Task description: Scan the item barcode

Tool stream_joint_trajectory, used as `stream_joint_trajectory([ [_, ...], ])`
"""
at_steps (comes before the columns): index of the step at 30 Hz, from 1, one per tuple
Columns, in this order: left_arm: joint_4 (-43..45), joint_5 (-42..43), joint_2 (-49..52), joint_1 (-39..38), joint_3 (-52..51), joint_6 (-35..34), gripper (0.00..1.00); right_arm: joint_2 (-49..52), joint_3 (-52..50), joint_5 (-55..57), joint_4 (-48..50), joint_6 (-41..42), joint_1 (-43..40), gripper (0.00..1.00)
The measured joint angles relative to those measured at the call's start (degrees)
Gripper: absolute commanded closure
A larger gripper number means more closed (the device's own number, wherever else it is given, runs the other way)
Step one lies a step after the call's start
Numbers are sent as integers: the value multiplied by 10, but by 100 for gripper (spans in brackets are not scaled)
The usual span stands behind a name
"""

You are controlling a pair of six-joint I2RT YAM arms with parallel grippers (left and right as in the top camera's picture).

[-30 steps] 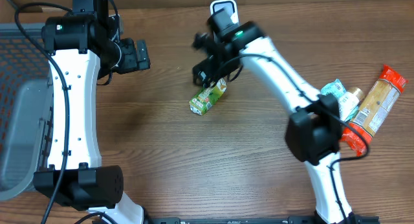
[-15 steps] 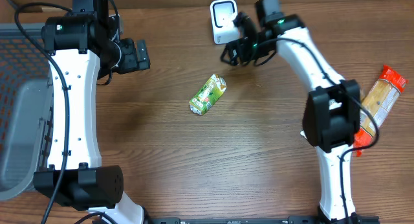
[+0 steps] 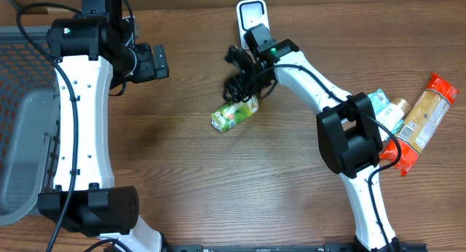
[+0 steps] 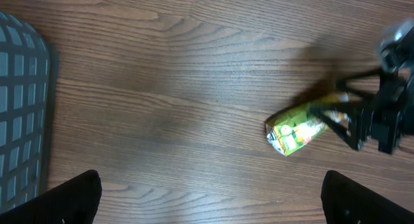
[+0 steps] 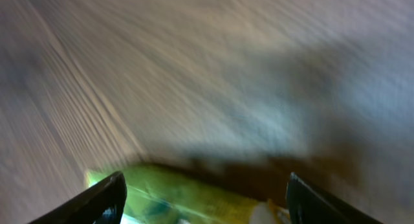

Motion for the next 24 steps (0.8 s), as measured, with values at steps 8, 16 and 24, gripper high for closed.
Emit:
stream_joint_trajectory([
  [8, 0, 0, 0, 0, 0, 0, 1, 0, 5, 27, -252, 7, -49, 23],
  [16, 0, 0, 0, 0, 0, 0, 0, 0, 8, -50, -412, -101, -77, 24],
  [24, 0, 0, 0, 0, 0, 0, 0, -38, 8, -121, -399, -210, -67, 18],
])
